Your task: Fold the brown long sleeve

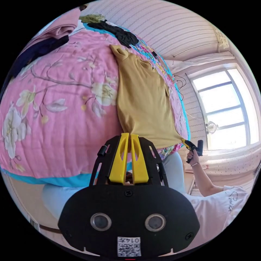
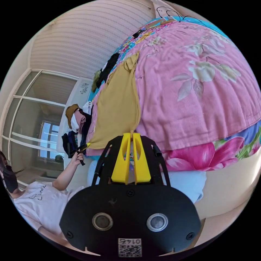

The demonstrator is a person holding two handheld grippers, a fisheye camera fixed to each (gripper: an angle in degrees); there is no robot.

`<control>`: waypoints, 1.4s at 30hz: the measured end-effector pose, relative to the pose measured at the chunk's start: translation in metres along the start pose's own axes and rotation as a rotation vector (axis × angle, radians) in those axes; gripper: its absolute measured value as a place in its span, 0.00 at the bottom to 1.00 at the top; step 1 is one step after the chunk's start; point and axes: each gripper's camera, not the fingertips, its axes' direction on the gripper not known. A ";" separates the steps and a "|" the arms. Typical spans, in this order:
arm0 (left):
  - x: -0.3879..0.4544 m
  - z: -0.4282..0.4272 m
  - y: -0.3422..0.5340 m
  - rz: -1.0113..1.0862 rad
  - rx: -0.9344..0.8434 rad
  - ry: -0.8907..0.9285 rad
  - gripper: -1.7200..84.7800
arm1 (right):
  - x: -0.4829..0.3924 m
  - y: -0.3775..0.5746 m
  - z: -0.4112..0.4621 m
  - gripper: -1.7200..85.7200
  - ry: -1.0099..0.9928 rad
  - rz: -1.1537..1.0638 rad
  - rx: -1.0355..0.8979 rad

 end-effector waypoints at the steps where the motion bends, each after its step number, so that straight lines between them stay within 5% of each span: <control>1: -0.002 0.005 0.007 0.004 -0.016 -0.008 0.01 | 0.005 0.006 0.000 0.03 0.016 0.009 -0.016; 16: 0.009 0.036 0.015 0.085 -0.112 -0.169 0.01 | 0.021 0.008 0.035 0.03 0.128 0.003 -0.248; 34: 0.031 0.099 -0.022 0.109 -0.165 -0.272 0.09 | 0.003 -0.003 0.058 0.12 0.380 -0.055 -0.203; 42: 0.036 0.113 -0.037 0.102 -0.198 -0.260 0.01 | 0.020 -0.012 0.073 0.03 0.384 -0.050 -0.312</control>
